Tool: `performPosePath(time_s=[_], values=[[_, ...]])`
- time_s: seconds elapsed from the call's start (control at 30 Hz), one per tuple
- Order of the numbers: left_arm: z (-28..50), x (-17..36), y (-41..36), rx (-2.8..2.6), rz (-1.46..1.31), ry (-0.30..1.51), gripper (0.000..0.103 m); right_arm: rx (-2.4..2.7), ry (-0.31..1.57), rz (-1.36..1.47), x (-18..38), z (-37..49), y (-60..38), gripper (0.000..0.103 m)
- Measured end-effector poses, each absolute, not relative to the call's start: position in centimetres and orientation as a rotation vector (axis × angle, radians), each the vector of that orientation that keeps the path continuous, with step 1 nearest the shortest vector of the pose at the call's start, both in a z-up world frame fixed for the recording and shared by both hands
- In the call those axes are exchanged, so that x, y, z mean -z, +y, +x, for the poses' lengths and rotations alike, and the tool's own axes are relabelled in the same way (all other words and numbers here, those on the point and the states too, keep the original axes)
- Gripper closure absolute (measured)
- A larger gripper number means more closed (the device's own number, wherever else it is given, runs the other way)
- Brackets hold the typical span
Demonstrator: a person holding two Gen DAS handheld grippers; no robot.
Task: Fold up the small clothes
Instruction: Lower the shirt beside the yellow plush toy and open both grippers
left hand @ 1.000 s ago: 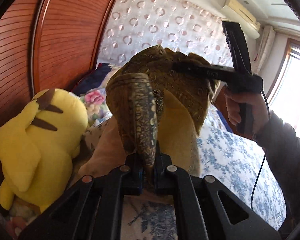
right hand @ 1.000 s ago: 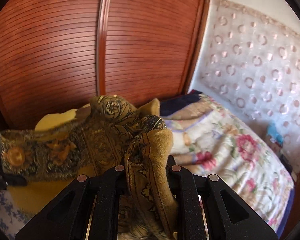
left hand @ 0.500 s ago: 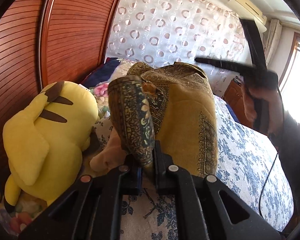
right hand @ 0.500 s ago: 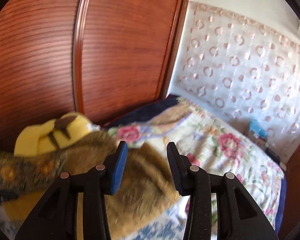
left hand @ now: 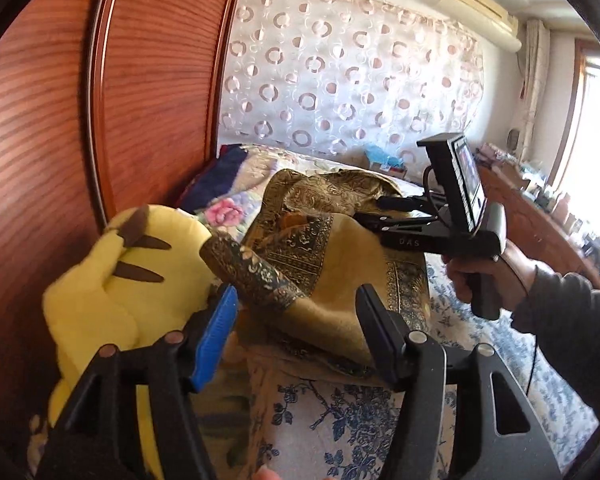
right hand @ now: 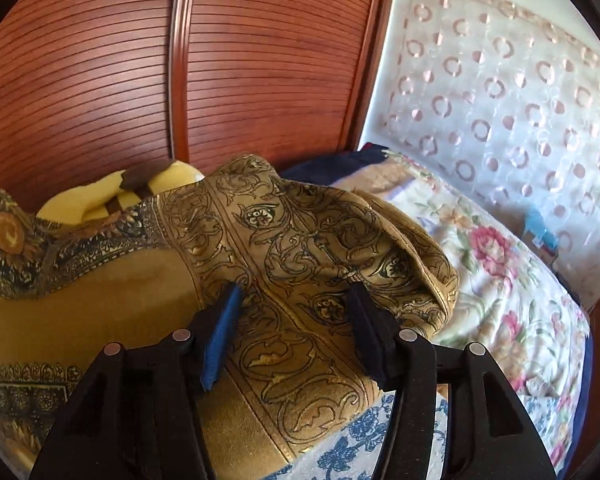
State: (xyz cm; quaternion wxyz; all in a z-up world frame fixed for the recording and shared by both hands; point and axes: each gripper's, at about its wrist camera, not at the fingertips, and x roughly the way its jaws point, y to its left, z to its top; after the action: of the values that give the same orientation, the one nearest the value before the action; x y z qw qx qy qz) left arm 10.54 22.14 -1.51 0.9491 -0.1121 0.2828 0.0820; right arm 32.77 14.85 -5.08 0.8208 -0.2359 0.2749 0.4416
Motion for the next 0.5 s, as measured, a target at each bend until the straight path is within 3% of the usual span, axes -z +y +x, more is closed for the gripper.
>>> performPosePath(time_s=[0.5], values=[[9.3,-0.6,20.0,-0.211,-0.169,0.568,0.041,-1.022,0.589,-0.4,3.3,25.3,11.2,0.046]])
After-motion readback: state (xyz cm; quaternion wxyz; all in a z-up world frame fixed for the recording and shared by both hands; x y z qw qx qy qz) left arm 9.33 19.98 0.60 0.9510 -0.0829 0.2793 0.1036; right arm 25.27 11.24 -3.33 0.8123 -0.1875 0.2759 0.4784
